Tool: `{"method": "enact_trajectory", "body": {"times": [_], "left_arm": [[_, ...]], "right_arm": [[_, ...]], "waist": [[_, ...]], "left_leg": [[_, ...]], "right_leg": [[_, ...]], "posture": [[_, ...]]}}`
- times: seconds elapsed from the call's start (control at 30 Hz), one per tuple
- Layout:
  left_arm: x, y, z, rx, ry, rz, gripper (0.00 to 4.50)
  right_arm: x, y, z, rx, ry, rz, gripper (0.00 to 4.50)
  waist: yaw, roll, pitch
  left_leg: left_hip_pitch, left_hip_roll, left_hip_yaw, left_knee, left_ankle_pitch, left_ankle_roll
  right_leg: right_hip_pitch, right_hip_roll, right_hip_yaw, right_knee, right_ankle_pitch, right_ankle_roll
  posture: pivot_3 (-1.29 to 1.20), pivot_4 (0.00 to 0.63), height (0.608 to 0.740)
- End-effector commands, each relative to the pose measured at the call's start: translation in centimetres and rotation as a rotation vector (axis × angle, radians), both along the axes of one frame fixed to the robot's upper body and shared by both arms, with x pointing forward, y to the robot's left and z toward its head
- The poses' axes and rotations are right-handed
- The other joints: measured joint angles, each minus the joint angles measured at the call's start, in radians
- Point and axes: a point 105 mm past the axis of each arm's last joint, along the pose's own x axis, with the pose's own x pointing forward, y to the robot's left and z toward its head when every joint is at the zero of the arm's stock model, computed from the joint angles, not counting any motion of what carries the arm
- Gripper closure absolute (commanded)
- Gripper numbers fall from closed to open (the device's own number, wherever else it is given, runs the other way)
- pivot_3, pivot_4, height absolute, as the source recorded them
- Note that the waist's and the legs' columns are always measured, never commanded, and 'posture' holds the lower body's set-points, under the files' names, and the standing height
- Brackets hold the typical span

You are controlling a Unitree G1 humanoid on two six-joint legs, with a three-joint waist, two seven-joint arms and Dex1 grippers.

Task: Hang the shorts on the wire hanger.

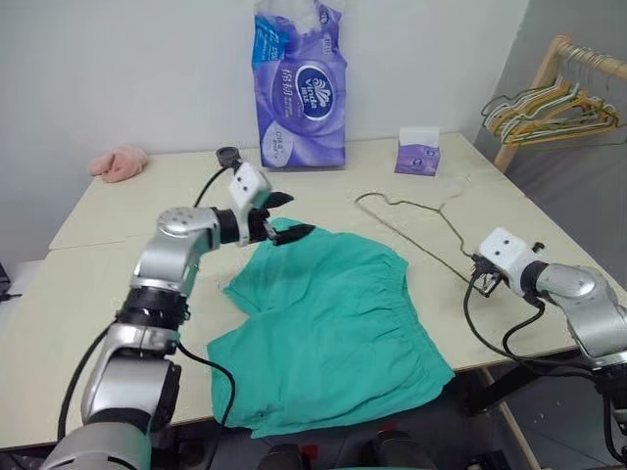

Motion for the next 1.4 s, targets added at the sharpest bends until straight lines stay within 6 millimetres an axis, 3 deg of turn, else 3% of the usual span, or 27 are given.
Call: {"method": "enact_trajectory", "body": {"times": [0.03,0.27,0.4,0.6,0.8,0.9,1.33,1.4], "left_arm": [[-0.3,0.9,0.4,-0.019,0.080,-0.028,0.00],[-3.8,-0.3,-2.4,-0.043,0.309,-0.183,0.00],[-6.2,-1.3,-3.8,-0.033,0.398,-0.288,0.00],[-6.6,-1.1,-4.8,0.003,0.411,-0.300,0.00],[-8.1,-1.2,-5.3,-0.003,0.450,-0.370,0.00],[-8.6,-1.2,-5.7,0.017,0.464,-0.394,0.58],[-8.8,-2.0,-5.9,0.016,0.464,-0.412,4.44],[-8.8,-2.1,-5.8,0.012,0.465,-0.412,4.48]], "right_arm": [[-0.4,2.7,2.4,-0.164,-0.141,0.240,4.46],[-0.7,5.9,4.4,-0.304,-0.292,0.481,4.46],[-1.2,8.0,4.5,-0.289,-0.314,0.581,4.46],[-1.4,9.6,5.2,-0.266,-0.357,0.638,4.46],[-1.6,9.6,5.4,-0.249,-0.365,0.644,4.46],[-1.6,9.6,5.5,-0.243,-0.370,0.645,4.50],[-2.8,10.6,5.3,-0.214,-0.374,0.711,4.50],[-3.2,10.9,5.2,-0.213,-0.375,0.731,4.50]], "waist": [[0.000,0.000,0.000],[-0.001,-0.001,0.001],[-0.001,-0.001,0.001],[-0.001,-0.002,0.001],[0.001,-0.002,0.001],[0.001,-0.002,0.001],[0.000,-0.002,0.001],[0.000,-0.002,0.001]], "left_leg": [[0.000,0.000,0.000,0.000,0.000,0.000],[0.000,0.000,0.001,0.001,0.000,0.000],[0.000,0.001,0.001,0.000,0.000,0.000],[0.000,0.001,0.001,0.001,0.000,0.000],[0.000,0.001,0.001,0.001,0.000,0.000],[0.000,0.001,0.001,0.001,0.000,0.000],[0.000,0.001,0.001,0.001,0.000,0.000],[0.000,0.001,0.001,0.001,0.000,0.000]], "right_leg": [[0.000,0.000,0.000,0.000,0.001,-0.002],[-0.001,-0.001,0.001,0.001,0.001,-0.002],[-0.001,-0.001,0.001,0.001,0.001,-0.002],[-0.001,-0.001,0.001,0.001,0.001,-0.002],[-0.001,-0.001,0.002,0.001,0.001,-0.002],[-0.001,-0.001,0.001,0.002,0.001,-0.003],[-0.001,-0.001,0.001,0.002,0.001,-0.003],[-0.001,-0.001,0.001,0.002,0.001,-0.003]], "posture": [[-0.06,0.024,0.740],[-0.07,0.021,0.740],[-0.08,0.020,0.740],[-0.07,0.020,0.740],[-0.07,0.023,0.740],[-0.08,0.025,0.740],[-0.08,0.025,0.740],[-0.08,0.026,0.740]]}}
